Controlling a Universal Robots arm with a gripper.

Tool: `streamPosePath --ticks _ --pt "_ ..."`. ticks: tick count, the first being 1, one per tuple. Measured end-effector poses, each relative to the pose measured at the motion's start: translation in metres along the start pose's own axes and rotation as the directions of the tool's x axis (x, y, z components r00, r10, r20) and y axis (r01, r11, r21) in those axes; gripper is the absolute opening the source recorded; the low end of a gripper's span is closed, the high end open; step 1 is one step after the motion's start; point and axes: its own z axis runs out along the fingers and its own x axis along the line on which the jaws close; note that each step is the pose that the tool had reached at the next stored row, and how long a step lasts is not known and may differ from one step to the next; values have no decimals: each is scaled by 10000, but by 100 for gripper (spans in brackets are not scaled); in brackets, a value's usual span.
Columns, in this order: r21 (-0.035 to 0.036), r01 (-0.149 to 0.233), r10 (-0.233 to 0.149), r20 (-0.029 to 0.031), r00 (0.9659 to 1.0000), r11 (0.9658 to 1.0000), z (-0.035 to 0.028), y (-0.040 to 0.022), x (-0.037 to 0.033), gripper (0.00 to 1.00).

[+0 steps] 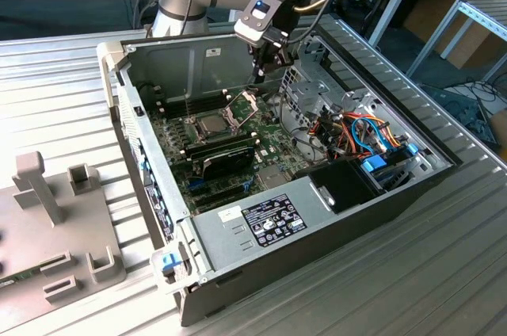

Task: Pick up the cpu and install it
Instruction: 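Close the cpu cover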

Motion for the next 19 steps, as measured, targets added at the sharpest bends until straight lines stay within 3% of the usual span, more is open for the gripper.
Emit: streamPosePath --ticks 9,19 --pt "0 0 0 0 10000 10000 14 99 -3 11" --pt "0 -1 1 1 10000 10000 18 123 -3 11"
